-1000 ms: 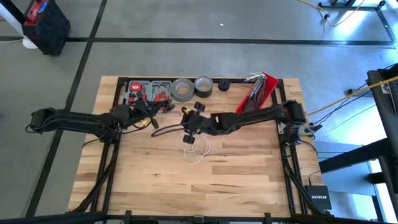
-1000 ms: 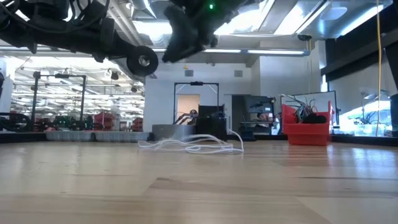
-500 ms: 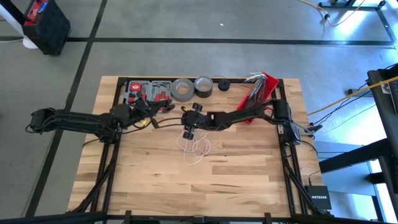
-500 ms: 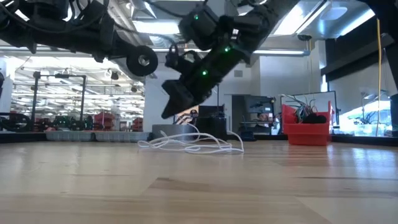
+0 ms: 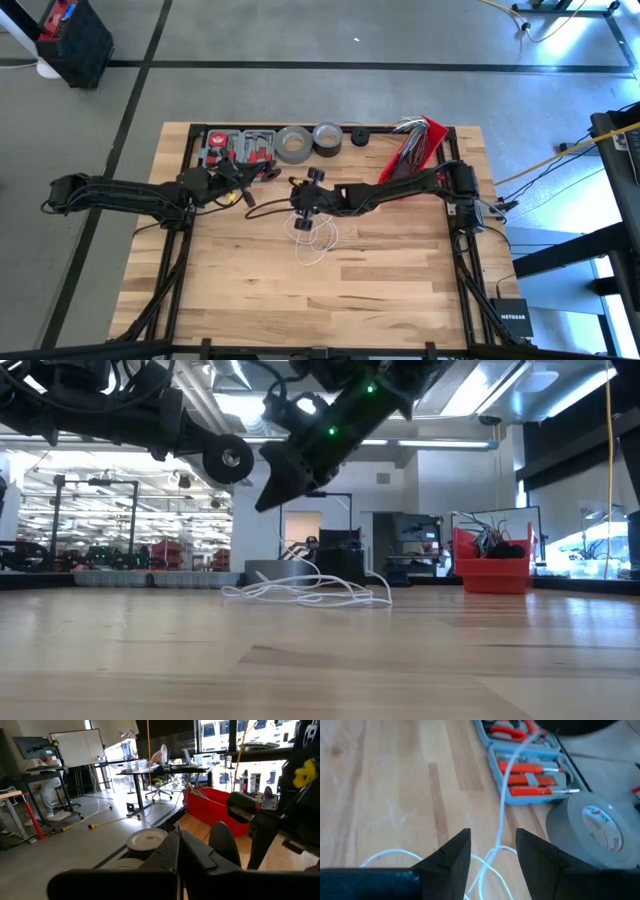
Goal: Coil cords
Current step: Coil the white wire on the black spool
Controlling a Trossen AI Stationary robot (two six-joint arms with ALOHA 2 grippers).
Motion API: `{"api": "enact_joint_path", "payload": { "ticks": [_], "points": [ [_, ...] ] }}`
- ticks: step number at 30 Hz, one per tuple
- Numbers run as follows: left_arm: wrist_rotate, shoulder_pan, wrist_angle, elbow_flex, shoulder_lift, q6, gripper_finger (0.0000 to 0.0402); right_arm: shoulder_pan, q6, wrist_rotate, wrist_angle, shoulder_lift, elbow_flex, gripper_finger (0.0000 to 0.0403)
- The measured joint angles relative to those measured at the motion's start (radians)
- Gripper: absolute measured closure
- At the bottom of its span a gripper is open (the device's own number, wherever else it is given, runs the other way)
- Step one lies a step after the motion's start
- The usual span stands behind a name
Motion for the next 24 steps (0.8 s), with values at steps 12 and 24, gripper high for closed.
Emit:
{"api": "enact_joint_path", "payload": {
  "ticks": [12, 24],
  "points": [
    [0.004, -0.001, 0.001, 0.000, 0.000, -0.006, 0.0401, -0.024, 0.015, 0.009, -0.025, 0.037, -0.001, 0.0365],
    [0.082, -0.002, 0.087, 0.000, 0.007, -0.105, 0.0402, -0.004, -0.006, 0.006, 0.219, 0.070, 0.000, 0.0396]
  ]
}}
